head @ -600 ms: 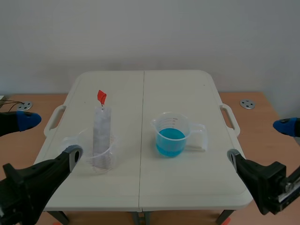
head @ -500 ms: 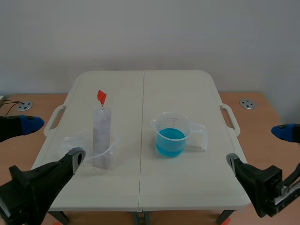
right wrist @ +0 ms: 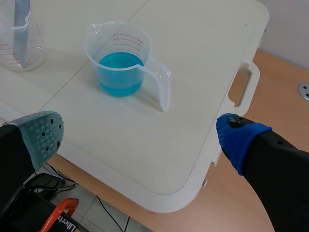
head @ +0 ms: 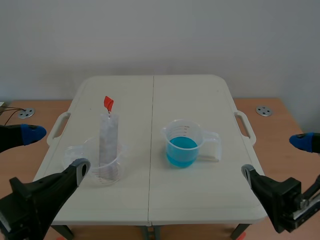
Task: Hold the metal plate by the orange handle, dip it into the blue solution, take it out and point at it, then put the plate back in the beaker on the left.
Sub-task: 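Lift the metal plate out of the left beaker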
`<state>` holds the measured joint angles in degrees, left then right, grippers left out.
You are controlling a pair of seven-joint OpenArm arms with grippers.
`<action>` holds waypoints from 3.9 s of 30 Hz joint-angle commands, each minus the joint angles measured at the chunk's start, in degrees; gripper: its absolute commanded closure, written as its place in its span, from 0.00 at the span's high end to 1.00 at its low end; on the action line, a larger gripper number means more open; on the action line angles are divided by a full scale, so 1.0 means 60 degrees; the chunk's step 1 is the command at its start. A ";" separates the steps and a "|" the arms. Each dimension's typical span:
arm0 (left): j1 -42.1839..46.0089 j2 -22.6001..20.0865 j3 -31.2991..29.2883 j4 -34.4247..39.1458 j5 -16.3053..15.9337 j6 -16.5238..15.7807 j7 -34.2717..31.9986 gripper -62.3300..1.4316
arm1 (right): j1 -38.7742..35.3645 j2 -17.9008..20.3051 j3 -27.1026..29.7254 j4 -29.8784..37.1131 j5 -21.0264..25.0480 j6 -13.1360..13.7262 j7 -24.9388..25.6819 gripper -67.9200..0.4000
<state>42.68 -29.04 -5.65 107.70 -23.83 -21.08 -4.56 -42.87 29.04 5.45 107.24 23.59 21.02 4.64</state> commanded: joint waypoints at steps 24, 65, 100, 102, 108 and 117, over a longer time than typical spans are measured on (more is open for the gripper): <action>0.0025 -0.0120 -0.0098 0.0240 -0.0098 0.0011 -0.0273 1.00 | 0.0000 0.0160 0.0164 0.0335 0.0113 0.0007 0.0361 0.98; 0.1752 -0.0219 -0.1056 0.0313 0.0841 0.0055 -0.1224 0.83 | 0.2943 0.0317 -0.2004 0.0546 -0.0936 0.0120 0.0233 0.98; 0.4207 0.0317 -0.2707 0.0280 0.1162 -0.0018 -0.2339 0.05 | 0.6634 -0.1137 -0.5049 -0.0229 -0.1075 0.0069 -0.2787 0.98; 0.4207 0.0317 -0.2707 0.0280 0.1162 -0.0018 -0.2317 0.05 | 0.6827 -0.1319 -0.5049 -0.0393 -0.1213 0.0073 -0.2973 0.98; 0.4211 0.0317 -0.2707 0.0273 0.1162 -0.0018 -0.2273 0.05 | 0.7355 -0.1716 -0.5064 -0.1016 -0.1443 0.0076 -0.3034 0.98; 0.4408 0.0423 -0.2922 0.0113 0.1184 -0.0022 -0.2350 0.05 | 0.7949 -0.2131 -0.5479 -0.2331 -0.1592 0.0080 -0.2452 0.98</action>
<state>68.14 -26.81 -22.39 108.07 -16.32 -21.10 -17.52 3.60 16.32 -27.51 92.99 13.67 21.71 -11.55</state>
